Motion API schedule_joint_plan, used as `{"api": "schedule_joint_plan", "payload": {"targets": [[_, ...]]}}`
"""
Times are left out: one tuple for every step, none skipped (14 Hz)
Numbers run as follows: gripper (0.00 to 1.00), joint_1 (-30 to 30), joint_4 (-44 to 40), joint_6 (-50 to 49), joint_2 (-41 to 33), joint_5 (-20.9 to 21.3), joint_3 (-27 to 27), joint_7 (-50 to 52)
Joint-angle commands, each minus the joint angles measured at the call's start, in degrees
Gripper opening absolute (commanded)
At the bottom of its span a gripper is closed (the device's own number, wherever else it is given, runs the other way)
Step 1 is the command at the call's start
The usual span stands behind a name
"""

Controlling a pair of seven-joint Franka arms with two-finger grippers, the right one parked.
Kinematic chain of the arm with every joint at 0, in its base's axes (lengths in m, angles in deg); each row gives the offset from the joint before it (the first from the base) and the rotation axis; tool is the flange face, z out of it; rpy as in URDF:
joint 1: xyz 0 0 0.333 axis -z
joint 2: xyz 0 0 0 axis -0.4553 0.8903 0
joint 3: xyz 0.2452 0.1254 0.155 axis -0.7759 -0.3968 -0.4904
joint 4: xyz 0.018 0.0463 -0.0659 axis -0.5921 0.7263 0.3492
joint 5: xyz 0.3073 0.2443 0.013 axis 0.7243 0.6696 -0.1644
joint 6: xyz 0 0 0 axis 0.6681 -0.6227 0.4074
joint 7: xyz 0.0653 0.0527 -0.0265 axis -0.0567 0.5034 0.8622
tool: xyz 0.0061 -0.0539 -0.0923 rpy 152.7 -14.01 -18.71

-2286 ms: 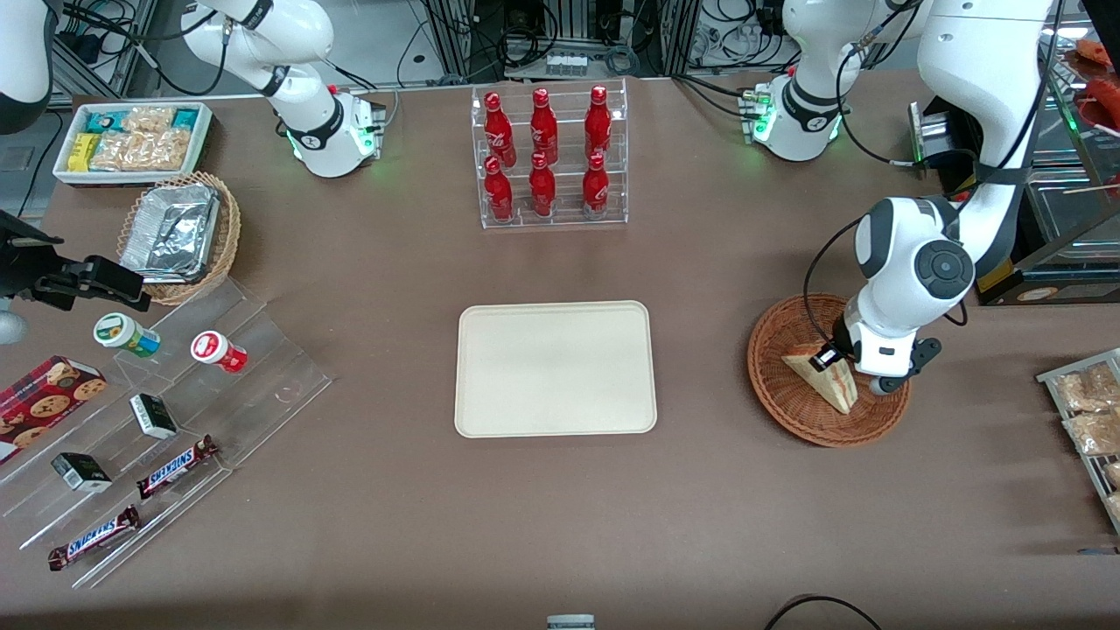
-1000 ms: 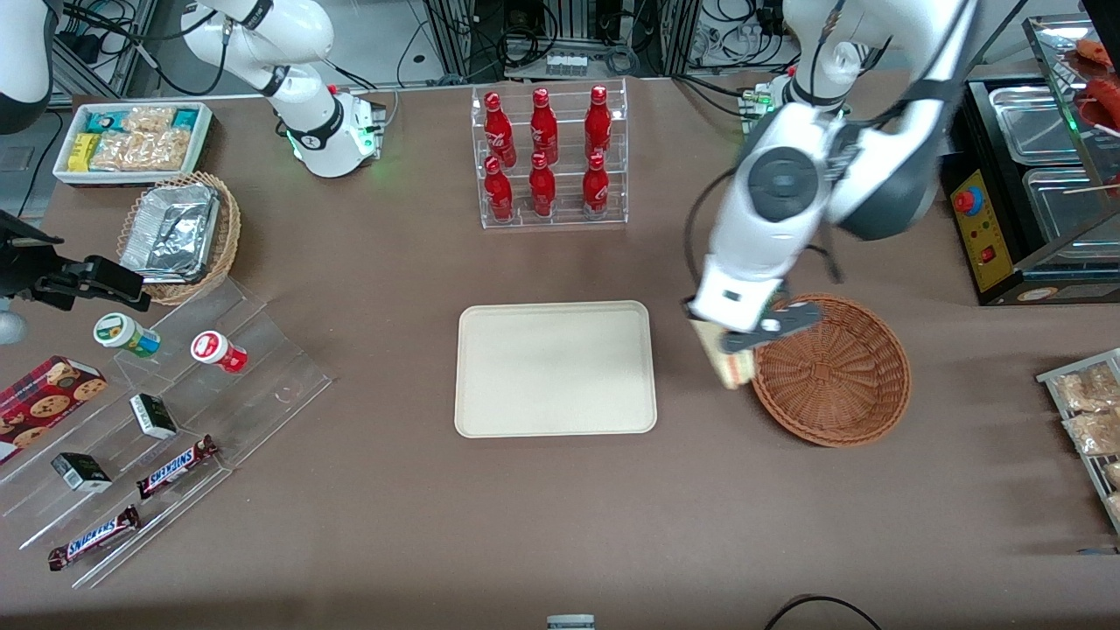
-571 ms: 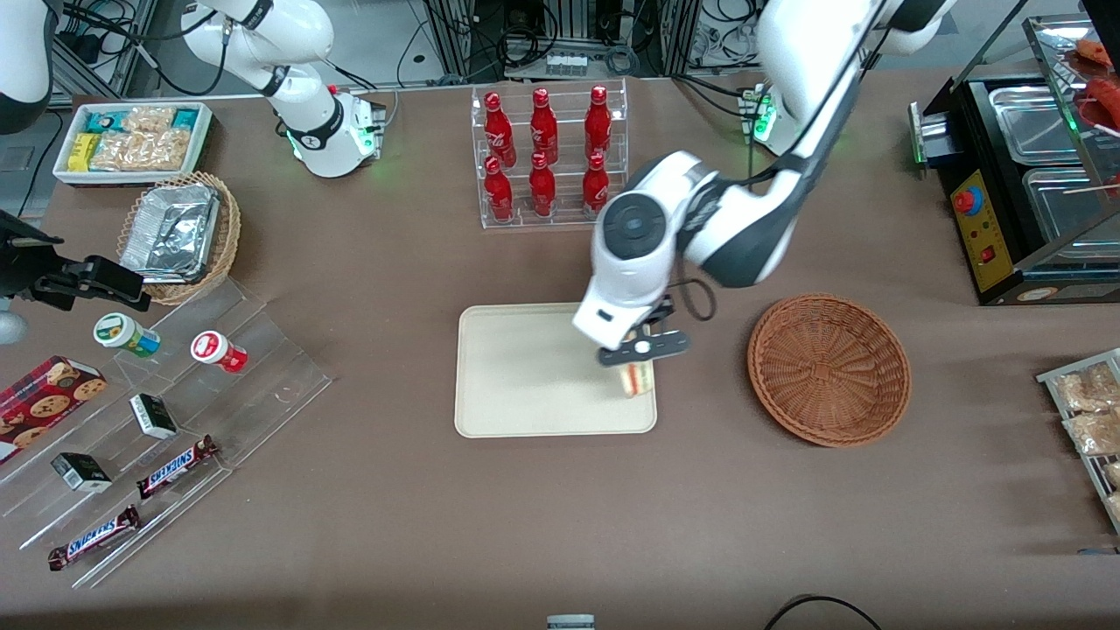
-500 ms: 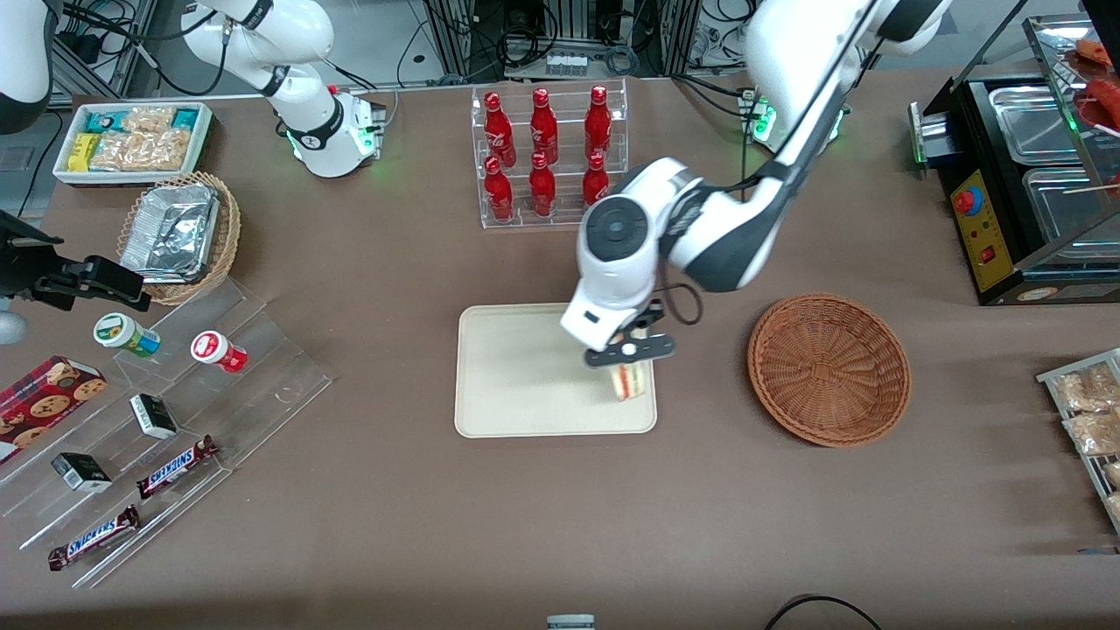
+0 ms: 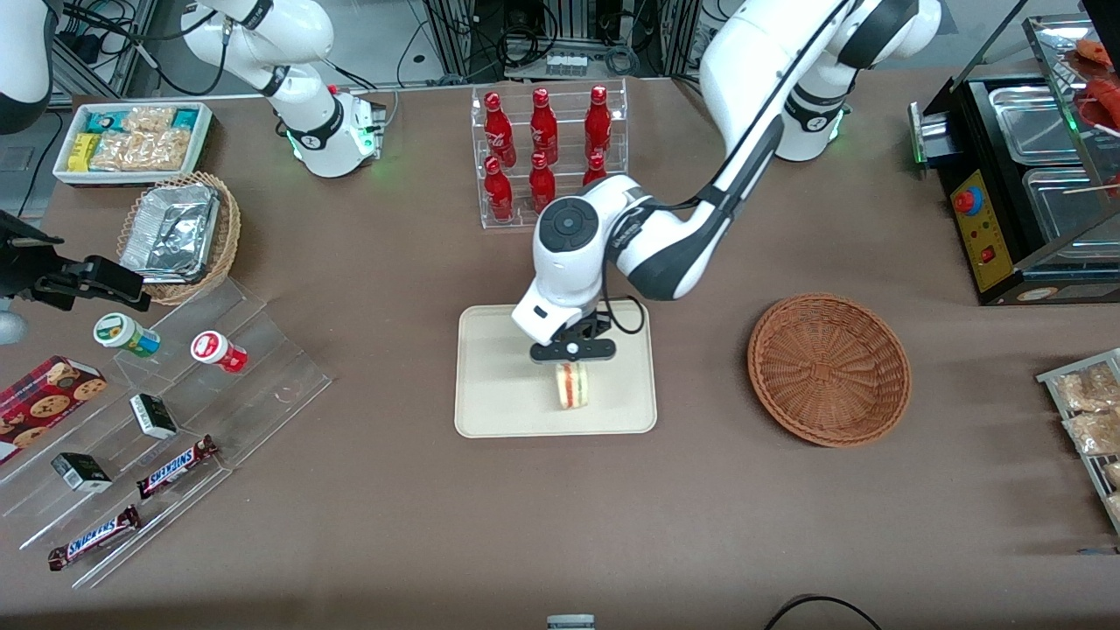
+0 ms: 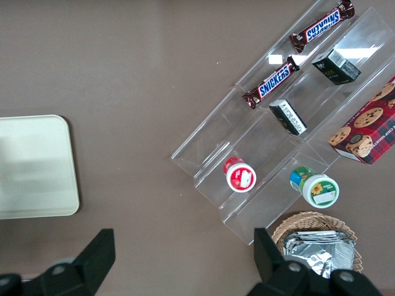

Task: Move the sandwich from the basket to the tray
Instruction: 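Carry the held sandwich over the cream tray with the left gripper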

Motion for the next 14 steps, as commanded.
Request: {"api": "schedule_joint_plan", "payload": {"targets": [[0.00, 1.7, -2.9, 1.6, 3.1, 2.5, -0.8, 0.0], [0.00, 2.2, -3.2, 1.7, 4.1, 3.3, -0.8, 0.4], [0.00, 2.7, -3.3, 1.8, 4.7, 3.6, -0.8, 0.5], [0.00, 2.8, -3.7, 1.8, 5.2, 3.6, -0.8, 0.2], [0.00, 2.8, -4.3, 1.8, 5.7, 3.6, -0.8, 0.1], [0.00, 2.9, -4.6, 1.8, 6.2, 3.6, -0.8, 0.0], [0.00, 3.0, -4.9, 1.8, 6.8, 3.7, -0.8, 0.0], [0.00, 3.2, -5.1, 1.8, 7.2, 3.7, -0.8, 0.0], [0.00, 3.2, -5.2, 1.8, 7.4, 3.9, -0.9, 0.0], [0.00, 3.2, -5.1, 1.8, 7.5, 4.7, -0.9, 0.0], [0.05, 3.2, -5.1, 1.8, 7.5, 5.1, -0.9, 0.0], [0.23, 3.2, -5.1, 1.8, 7.6, 5.0, -0.9, -0.1], [0.55, 3.2, -5.1, 1.8, 7.6, 5.1, -0.9, -0.1], [0.88, 3.2, -5.1, 1.8, 7.5, 5.1, -0.9, -0.1]]}}
